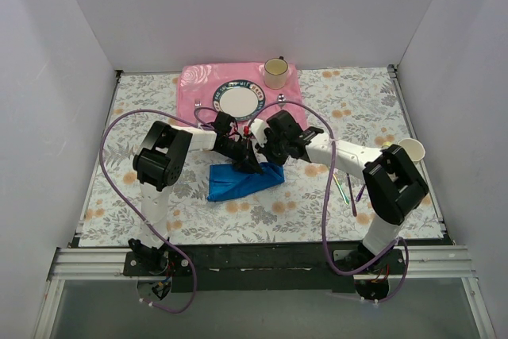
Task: Fold the napkin into a case and place the utensils inside
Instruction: Fold the 2/3-rectangle-folded napkin at the center of the board.
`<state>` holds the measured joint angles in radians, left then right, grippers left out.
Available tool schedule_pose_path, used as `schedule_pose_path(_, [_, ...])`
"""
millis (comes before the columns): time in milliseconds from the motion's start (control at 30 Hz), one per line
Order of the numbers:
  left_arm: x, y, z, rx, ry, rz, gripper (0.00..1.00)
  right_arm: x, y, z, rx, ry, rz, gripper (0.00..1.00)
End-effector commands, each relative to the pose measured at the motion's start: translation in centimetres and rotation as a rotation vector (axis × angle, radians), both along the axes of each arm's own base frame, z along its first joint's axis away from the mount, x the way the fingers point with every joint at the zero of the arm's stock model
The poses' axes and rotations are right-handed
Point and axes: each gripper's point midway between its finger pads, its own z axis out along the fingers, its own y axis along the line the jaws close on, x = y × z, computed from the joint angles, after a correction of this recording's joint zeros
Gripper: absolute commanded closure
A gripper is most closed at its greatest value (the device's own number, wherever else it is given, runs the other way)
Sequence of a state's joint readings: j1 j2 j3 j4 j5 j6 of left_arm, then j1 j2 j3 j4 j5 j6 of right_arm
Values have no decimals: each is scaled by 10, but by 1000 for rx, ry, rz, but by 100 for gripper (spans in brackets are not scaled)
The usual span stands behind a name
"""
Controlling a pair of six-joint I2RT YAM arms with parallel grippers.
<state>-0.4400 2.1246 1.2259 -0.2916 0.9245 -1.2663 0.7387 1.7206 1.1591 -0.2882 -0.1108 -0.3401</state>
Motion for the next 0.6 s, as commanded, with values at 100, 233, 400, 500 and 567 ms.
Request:
schedule_pose_path(100, [4,8,-12,52,-1,26,100,4,-8,-23,-88,-43,10,81])
schedule_pose_path(233, [4,8,-11,52,-1,26,100,0,-8,-29,-103,-35,22,76])
schedule_pose_path(400, [4,8,-11,53,-2,27,100,1,-9,-31,-113,-39,25,77])
schedule_pose_path(500, [4,9,-12,56,2,29,100,2,-6,-25,-99,-46,22,87])
schedule_pose_path(567, [3,9,-13,58,4,29,100,3,-4,-18,-91,-44,17,82])
